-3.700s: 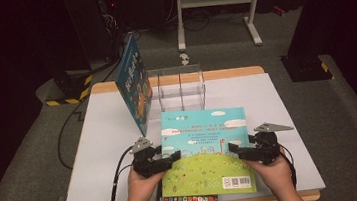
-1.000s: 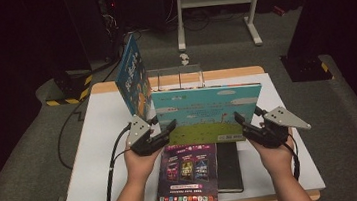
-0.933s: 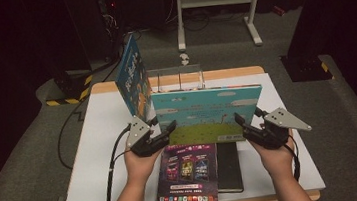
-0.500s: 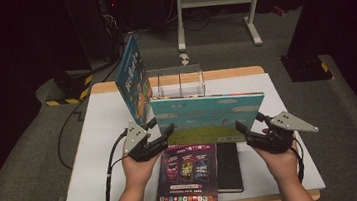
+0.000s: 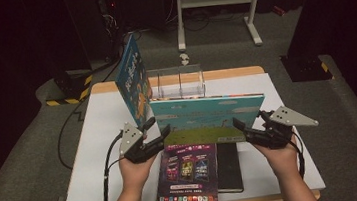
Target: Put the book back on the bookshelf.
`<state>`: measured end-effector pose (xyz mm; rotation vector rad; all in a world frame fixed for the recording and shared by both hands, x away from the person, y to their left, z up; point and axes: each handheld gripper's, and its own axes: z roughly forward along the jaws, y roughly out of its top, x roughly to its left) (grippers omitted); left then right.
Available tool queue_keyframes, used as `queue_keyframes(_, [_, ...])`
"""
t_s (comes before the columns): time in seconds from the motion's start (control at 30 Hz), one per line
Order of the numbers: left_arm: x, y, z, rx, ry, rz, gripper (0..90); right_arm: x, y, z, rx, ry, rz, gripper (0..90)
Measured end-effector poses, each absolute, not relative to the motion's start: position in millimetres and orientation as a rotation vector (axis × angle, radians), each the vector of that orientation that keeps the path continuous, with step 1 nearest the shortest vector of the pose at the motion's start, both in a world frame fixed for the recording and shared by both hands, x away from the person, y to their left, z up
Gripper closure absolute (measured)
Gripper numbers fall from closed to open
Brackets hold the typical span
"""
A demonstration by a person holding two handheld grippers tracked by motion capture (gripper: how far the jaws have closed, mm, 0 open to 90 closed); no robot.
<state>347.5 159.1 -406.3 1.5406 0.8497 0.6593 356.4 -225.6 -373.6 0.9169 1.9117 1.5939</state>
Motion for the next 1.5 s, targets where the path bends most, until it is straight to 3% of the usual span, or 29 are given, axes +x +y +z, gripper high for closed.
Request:
queue_keyframes(0.27, [348, 162, -407, 1.537, 0.862, 0.665, 40.9, 356, -225, -372, 0.896, 1.911, 1.618, 37.6])
queue_keyframes(0.67, [351, 164, -405, 1.522, 0.879, 0.684, 42.1, 346, -235, -373, 0.812, 1.962, 1.673, 53.3])
queue_keyframes(0.77, [348, 168, -406, 1.524, 0.886, 0.689, 42.3, 344, -237, -374, 0.783, 1.981, 1.699, 58.8])
queue_keyframes(0.97, [335, 181, -415, 1.529, 0.901, 0.694, 42.5, 340, -236, -371, 0.657, 2.078, 1.768, 80.2])
queue_keyframes(1.5, [319, 220, -446, 1.566, 0.996, 0.717, 42.8, 341, -201, -358, 0.78, 2.019, 1.703, 81.2])
